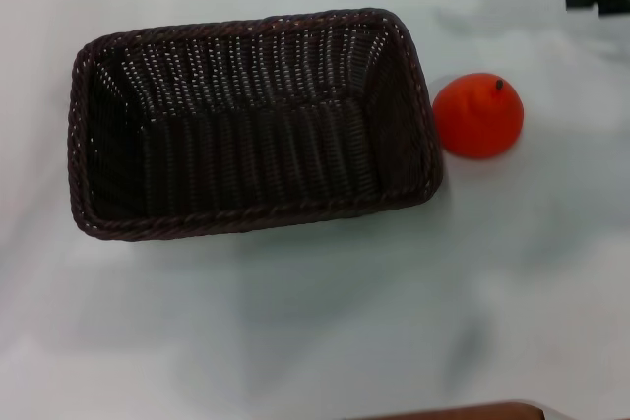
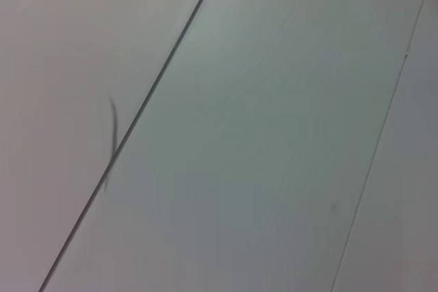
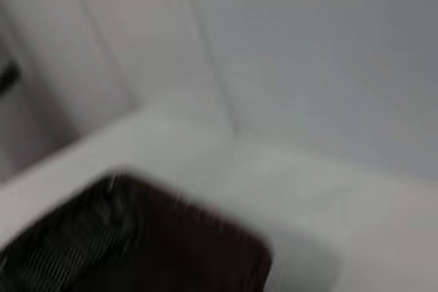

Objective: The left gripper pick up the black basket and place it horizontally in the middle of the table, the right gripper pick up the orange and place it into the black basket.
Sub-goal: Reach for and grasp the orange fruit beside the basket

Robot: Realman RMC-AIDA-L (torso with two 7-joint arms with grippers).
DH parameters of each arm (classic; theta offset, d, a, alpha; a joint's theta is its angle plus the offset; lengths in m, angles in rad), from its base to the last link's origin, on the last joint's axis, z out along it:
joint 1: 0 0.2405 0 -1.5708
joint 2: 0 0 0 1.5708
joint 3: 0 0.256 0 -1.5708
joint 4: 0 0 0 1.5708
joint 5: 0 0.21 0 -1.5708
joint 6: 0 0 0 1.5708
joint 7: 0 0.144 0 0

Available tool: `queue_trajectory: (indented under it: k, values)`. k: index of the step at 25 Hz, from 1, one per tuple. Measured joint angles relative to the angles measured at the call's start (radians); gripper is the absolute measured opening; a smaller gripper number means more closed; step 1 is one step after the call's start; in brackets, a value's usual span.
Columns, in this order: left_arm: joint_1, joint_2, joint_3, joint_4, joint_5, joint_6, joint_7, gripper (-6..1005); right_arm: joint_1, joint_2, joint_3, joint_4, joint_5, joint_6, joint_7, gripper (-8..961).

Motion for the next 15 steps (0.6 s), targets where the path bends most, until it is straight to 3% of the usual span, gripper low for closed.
queue_trajectory:
  k: [7, 9, 15]
  values:
    - [-0.037, 0.001, -0.026, -0.007, -0.003, -0.002, 0.005, 577, 0.128, -0.013, 0.028, -0.048, -0.321, -0.170, 0.108, 911]
    - [-0.043, 0.001, -0.043, -0.013, -0.003, 0.000, 0.005, 576, 0.175, -0.006, 0.007, -0.050, -0.411, -0.184, 0.136, 911]
    - [-0.041, 0.001, -0.055, -0.019, -0.008, 0.005, 0.003, 573, 0.216, 0.018, -0.070, -0.046, -0.477, -0.146, 0.160, 911]
